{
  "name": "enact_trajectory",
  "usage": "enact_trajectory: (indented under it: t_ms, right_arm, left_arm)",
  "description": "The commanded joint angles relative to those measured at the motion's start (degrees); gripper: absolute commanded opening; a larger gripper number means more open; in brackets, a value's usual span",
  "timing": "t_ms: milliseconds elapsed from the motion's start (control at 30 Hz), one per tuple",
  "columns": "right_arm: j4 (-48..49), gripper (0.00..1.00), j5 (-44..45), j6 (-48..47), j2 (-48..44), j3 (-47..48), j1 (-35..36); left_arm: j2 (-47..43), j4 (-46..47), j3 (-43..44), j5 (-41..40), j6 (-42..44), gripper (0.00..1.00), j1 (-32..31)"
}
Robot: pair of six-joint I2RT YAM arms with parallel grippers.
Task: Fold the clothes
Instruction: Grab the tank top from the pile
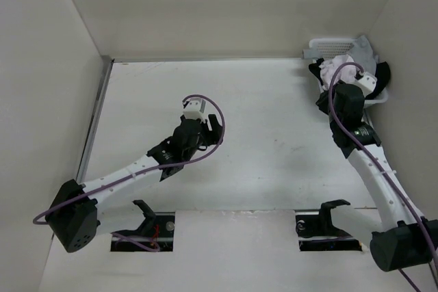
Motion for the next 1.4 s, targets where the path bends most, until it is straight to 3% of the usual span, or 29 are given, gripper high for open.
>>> enact_trajectory:
  t_ms: [0,100,200,233,300,400,433,500,667,967,1033,1200,1367]
  right_arm:
    - [4.69,0.28,-1.36,0.59,2.11,2.12,-4.57]
    - [4.87,0.1,-3.11,1.83,5.35,3.96,-8.8]
    - [5.31,0.08,-2.94,2.0,10.53,7.29,-12.48]
    - [5.66,0.1,-3.38,2.09,12.2,8.18,-13.63]
    - [6.19,0.23,-3.99,1.3,17.03,11.42,-15.83]
    - [7.41,0.43,-5.13,-2.2,24.59,17.31,-18.73]
    - [7.77,0.47,-5.57,-3.17,26.88,19.33,-19.44]
    - [8.3,0.52,-6.8,-4.32,31.1,22.85,-21.02]
    - [4.88,0.53,-9.79,-5.11,41.21,32.6,-23.48]
    - [2.94,0.47,-11.73,-6.79,50.62,39.03,-23.31]
    - [2.94,0.39,-11.82,-6.44,51.42,39.39,-23.31]
    - [4.25,0.03,-10.85,-5.91,49.59,38.43,-23.31]
    - [12.94,0.01,-9.44,-5.91,35.2,31.49,-19.19]
  left_arm:
    - [1.16,4.78,0.41,1.75,-0.15,0.64,-0.49]
    - [2.21,7.5,-1.17,2.11,0.28,0.63,-1.19]
    - [2.83,9.87,-2.31,2.46,0.63,0.59,-1.81]
    - [3.01,10.4,-2.58,2.81,0.81,0.57,-1.98]
    - [3.36,11.02,-2.84,3.68,1.07,0.48,-2.33]
    - [3.36,11.81,-3.46,4.57,1.08,0.18,-2.6]
    - [3.45,12.16,-3.72,4.57,0.99,0.15,-2.6]
    - [3.89,12.61,-3.9,4.57,1.16,0.17,-2.42]
    - [4.85,14.62,-4.69,4.74,0.9,0.36,-2.33]
    - [7.14,16.3,-5.04,4.83,0.46,0.43,-1.9]
    - [7.75,16.65,-4.95,5.18,0.46,0.43,-1.9]
    - [8.37,17.44,-4.95,5.71,0.37,0.43,-1.72]
    - [8.72,18.06,-4.95,5.71,-0.07,0.43,-1.46]
